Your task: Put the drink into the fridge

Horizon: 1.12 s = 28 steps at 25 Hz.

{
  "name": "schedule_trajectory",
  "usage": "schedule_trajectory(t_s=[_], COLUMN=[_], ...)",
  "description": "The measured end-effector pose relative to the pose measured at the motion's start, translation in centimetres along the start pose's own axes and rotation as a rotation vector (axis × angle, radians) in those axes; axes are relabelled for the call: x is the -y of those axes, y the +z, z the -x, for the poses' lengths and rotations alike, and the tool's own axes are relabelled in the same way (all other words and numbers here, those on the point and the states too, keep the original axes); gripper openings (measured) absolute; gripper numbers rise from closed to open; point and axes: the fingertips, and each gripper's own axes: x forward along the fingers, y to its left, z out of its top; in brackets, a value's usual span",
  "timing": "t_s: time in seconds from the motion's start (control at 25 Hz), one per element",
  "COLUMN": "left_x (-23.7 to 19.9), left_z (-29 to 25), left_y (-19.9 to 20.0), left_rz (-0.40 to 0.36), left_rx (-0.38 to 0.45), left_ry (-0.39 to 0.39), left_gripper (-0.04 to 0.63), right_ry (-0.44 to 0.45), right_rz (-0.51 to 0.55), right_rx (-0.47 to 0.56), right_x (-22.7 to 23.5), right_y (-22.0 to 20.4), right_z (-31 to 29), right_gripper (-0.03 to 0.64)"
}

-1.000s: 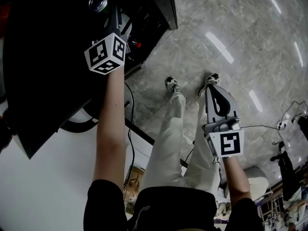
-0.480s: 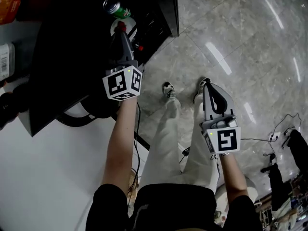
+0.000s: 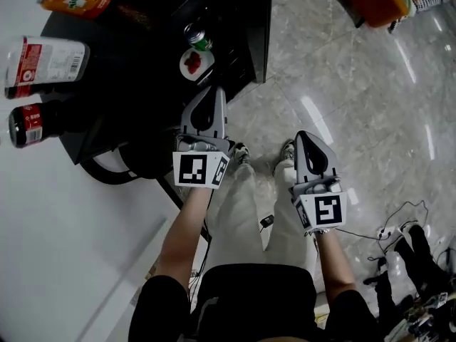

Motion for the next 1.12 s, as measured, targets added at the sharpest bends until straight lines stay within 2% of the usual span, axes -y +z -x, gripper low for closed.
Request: schedule_trajectory(t_s=[0.12, 0.32, 0.52, 0.8, 1.12], left_x=[2.2, 5.3, 6.7, 7.9, 5.4], left_z=[2.6, 4.8, 6.3, 8.8, 13.0], left_y=[2.8, 7.5, 13.1, 19.7, 23.3], left_rz=[-0.005, -0.018, 0.019, 0.057, 0.061], left_rx=[-0.011, 0.018, 0.06, 0.123, 0.138], left_ry=[-0.025, -0.059, -0.057, -0.054, 0.002], left_gripper=[0.009, 0.009, 0.009, 0.009, 0.009], right_ry=[0.014, 0.068, 0.096, 0.161, 0.251], right_rz=[-0.004, 0.03, 0.005, 0.002, 0.073], right_rx=[0.007, 0.062, 0.091, 0.153, 0.172], right_x=[-0.2, -1.2, -3.3, -7.6, -12.9], right_y=[2.0, 7.1, 11.6, 17.9, 22.5], right_z=[0.8, 1.1, 2.6, 3.7, 4.6], right_gripper=[0.014, 0.014, 0.014, 0.014, 0.014])
